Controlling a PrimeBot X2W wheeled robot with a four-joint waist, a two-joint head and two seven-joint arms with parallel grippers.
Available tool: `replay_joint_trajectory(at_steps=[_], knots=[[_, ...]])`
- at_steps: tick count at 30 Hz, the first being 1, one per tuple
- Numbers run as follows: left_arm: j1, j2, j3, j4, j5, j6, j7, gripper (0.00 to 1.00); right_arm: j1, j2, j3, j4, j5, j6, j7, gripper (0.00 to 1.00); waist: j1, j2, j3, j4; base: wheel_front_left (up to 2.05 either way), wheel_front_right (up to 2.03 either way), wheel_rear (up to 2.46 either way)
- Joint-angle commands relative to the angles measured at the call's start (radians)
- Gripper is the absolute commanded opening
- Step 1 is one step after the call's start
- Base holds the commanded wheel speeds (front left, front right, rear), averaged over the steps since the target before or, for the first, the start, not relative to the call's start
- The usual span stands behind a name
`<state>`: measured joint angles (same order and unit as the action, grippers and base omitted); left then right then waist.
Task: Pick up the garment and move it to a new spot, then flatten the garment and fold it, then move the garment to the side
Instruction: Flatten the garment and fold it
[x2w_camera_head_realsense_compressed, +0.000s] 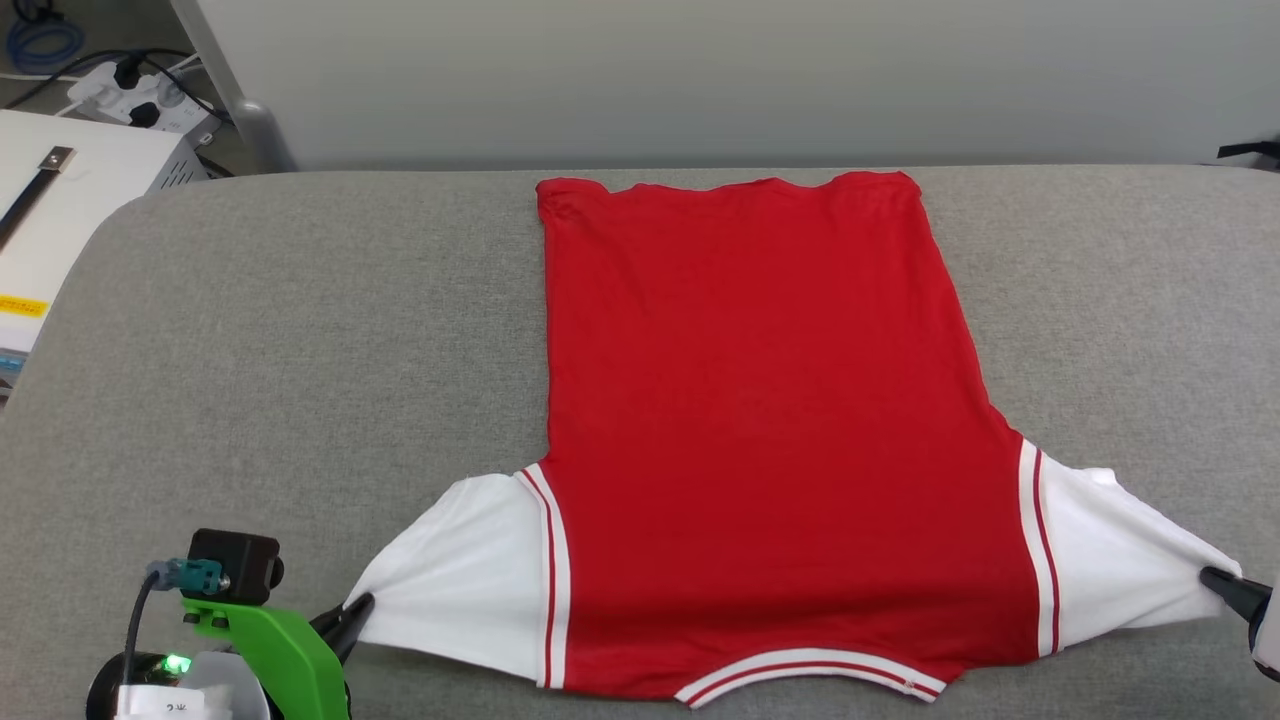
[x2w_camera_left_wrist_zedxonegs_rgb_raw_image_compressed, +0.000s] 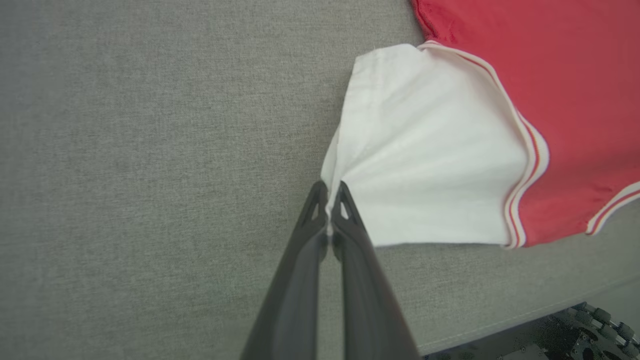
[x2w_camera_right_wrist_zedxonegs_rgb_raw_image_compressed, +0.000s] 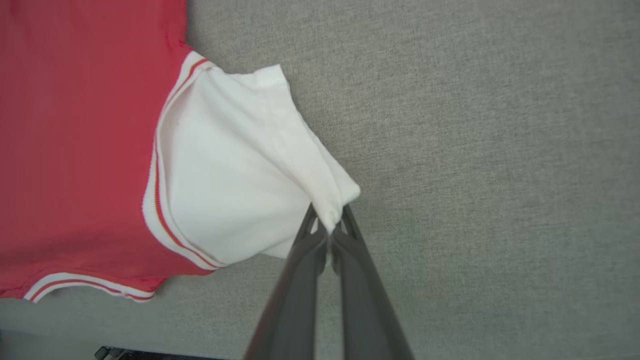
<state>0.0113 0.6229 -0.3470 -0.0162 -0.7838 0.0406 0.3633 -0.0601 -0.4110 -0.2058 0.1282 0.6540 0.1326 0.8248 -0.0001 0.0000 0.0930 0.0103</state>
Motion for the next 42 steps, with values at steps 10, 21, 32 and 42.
replay_joint_trajectory(at_steps=[10,21,32,42], knots=[[-0.017,0.002,-0.032,-0.100,-0.008,-0.005,0.052,0.00,0.014,0.056,-0.068,-0.146,-0.064,-0.002,0.099,1.00,0.0001,0.0000,0.067,0.019,0.00,0.00,0.00],[-0.024,0.037,-0.048,-0.296,0.000,0.024,0.130,0.00,-0.231,0.038,-0.058,-0.287,-0.042,-0.002,0.210,1.00,0.0001,0.0000,0.216,0.093,0.00,0.00,0.00],[-0.068,0.052,-0.069,-0.459,0.071,0.049,0.153,0.00,-0.651,-0.051,0.001,-0.177,-0.117,-0.002,0.356,1.00,0.0001,0.0000,0.417,0.200,0.00,0.00,0.00],[-0.165,-0.013,-0.127,-0.471,0.136,0.023,0.115,0.00,-0.967,-0.118,0.041,0.078,-0.260,-0.002,0.406,1.00,0.0001,0.0000,0.556,0.318,0.00,0.00,0.00]])
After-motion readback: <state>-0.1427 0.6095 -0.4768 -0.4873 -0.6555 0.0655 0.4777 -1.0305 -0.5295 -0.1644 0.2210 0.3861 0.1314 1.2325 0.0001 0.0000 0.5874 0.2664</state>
